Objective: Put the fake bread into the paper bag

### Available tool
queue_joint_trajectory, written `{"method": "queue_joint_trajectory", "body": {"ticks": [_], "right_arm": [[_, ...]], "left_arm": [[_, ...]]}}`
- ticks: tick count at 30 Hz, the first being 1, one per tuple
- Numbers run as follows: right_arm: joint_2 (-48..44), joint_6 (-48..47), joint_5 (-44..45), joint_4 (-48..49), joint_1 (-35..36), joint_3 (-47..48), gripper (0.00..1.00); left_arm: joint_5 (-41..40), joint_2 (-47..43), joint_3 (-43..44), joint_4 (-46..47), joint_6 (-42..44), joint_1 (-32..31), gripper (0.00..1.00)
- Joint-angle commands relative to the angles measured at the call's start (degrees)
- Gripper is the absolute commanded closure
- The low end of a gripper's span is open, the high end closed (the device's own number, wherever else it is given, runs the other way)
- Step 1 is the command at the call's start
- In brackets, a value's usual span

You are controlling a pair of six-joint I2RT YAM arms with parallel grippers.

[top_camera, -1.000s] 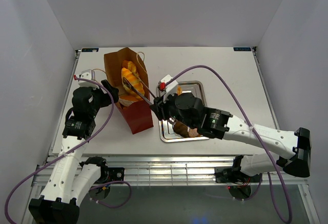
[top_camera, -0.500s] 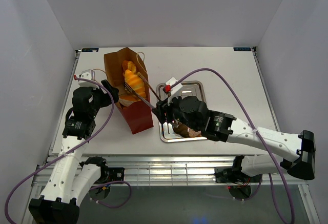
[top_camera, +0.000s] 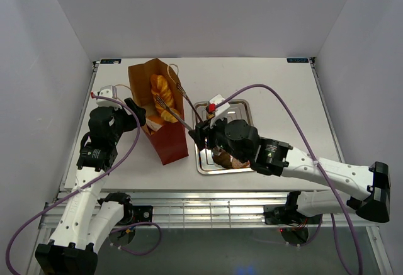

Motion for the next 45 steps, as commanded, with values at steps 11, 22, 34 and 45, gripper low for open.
{"method": "queue_joint_trajectory", "body": {"ticks": [11,22,34,45], "right_arm": [[-3.02,1.35,4.28,4.9,0.01,-3.01,0.38],[-3.28,2.84,4.45,4.81,0.1,-5.21,0.38],[-10.3,4.24,6.74,3.06,0.01,-8.28,0.38],[-20.4,9.16,11.3,-1.07,0.1,-16.27,0.41]], "left_arm": [[0.64,-0.41,-0.35,0.41,-0.17,-0.29,0.14],[0.64,-0.24,-0.43,0.5,-0.17,-0.38,0.14],[0.73,-0.23,-0.43,0.41,-0.17,-0.38,0.14],[0.73,0.03,-0.43,0.41,-0.17,-0.38,0.14]]}}
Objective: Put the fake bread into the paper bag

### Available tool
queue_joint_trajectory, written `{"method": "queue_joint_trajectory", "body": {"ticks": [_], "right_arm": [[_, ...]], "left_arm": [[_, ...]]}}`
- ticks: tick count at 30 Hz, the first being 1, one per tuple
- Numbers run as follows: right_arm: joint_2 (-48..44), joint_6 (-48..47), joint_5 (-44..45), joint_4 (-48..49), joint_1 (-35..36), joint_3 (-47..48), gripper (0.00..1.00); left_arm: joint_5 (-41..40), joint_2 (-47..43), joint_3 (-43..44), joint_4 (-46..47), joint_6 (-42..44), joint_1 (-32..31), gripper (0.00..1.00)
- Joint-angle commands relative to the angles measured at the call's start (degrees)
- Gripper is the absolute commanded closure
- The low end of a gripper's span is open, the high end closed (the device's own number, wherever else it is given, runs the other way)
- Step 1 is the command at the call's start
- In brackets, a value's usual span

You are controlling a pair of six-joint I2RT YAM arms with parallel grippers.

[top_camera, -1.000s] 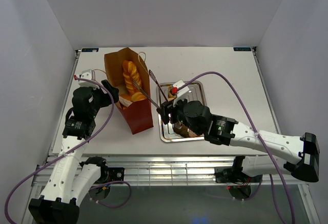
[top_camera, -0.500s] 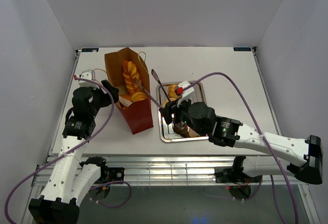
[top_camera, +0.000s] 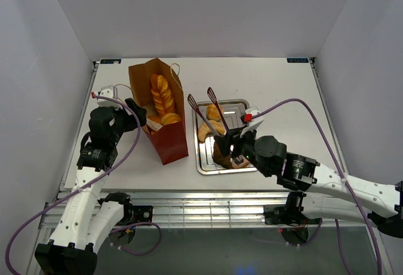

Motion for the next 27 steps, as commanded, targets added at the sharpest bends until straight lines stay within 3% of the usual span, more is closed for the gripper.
{"method": "queue_joint_trajectory", "body": {"ticks": [1,11,27], "right_arm": [[-3.78,3.66,3.98,-0.2,0.1,-3.14,0.41],[-9.15,9.46,7.07,-3.37,-0.69,-13.34,0.43],[-4.76,12.37,-4.26,-4.95,-11.59,-18.79,0.47]], "left_arm": [[0.58,-0.06,-0.43,0.41,-0.14,-0.18,0.14],[0.75,-0.15,-0.43,0.41,-0.14,-0.1,0.14],[0.75,-0.23,-0.43,0.5,-0.14,-0.19,0.14]]}}
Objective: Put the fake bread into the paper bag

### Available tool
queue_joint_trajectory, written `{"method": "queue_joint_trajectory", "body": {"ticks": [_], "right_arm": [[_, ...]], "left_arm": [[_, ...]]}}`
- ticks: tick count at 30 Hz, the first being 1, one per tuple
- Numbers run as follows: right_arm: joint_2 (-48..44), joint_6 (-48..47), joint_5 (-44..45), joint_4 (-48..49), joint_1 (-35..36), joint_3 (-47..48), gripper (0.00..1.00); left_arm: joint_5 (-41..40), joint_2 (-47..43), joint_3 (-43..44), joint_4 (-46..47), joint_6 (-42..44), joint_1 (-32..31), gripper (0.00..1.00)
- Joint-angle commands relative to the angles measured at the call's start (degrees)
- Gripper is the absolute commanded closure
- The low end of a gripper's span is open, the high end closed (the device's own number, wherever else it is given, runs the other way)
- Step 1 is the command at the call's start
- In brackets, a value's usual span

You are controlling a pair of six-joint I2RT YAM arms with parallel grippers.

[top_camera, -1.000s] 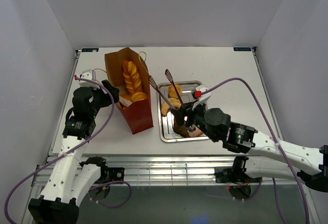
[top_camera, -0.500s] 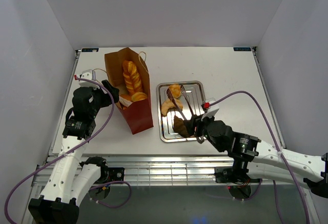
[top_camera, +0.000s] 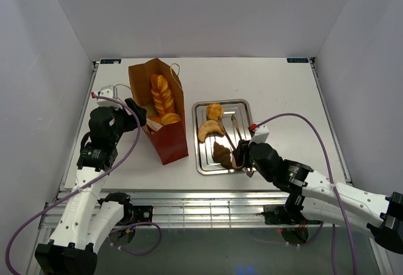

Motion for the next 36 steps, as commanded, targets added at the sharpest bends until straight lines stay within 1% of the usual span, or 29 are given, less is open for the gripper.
{"method": "queue_joint_trajectory", "body": {"ticks": [1,5,9,16,36], "right_arm": [[-0.23,0.94,-3.4,1.96,-1.69,-0.85,0.47],[0.47,0.93,-5.77,1.96,-3.01,-1.2,0.48],[3.1,0.85,-7.79,2.04,-3.89,-1.12,0.49],[5.65,0.58,-9.11,2.22,-4.86,-0.94,0.48],[10.75,-2.14,-14.38,7.4,-8.64,-1.2,0.48]], "left_arm": [[0.73,-0.26,-0.43,0.39,-0.23,-0.19,0.14],[0.73,-0.26,-0.43,0.48,-0.14,-0.19,0.14],[0.73,-0.26,-0.52,0.48,-0.14,-0.27,0.14],[0.73,-0.43,-0.52,0.39,-0.23,-0.27,0.14],[0.73,-0.34,-0.43,0.48,-0.14,-0.36,0.14]]}}
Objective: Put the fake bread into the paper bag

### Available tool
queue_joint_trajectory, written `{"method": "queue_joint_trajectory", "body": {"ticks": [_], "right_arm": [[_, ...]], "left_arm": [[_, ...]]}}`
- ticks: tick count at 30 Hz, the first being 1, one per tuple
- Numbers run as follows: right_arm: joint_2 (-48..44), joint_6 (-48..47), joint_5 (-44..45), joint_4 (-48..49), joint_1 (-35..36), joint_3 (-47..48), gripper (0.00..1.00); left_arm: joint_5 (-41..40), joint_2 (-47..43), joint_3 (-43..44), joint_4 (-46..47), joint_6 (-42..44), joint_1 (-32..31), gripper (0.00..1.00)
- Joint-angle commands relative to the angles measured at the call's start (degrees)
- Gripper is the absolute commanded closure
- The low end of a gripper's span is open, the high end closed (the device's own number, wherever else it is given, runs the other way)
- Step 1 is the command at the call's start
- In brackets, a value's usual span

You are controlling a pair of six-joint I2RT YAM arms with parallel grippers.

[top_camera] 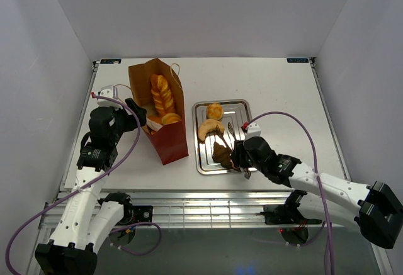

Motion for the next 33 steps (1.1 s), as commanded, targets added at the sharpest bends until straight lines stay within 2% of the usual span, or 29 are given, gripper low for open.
{"method": "queue_joint_trajectory", "body": {"ticks": [1,17,33], "right_arm": [[0.28,-1.11,-1.56,4.3,-0.51,0.11,0.48],[-1.21,-1.55,-5.86,4.83,-0.86,1.6,0.69],[-12.98,-1.99,-3.76,-4.83,-0.86,7.75,0.74]], "left_arm": [[0.71,-0.32,-0.52,0.5,-0.14,-0.21,0.14],[0.71,-0.24,-0.44,0.5,-0.14,-0.38,0.14],[0.71,0.03,-0.52,0.5,-0.14,-0.38,0.14]]}}
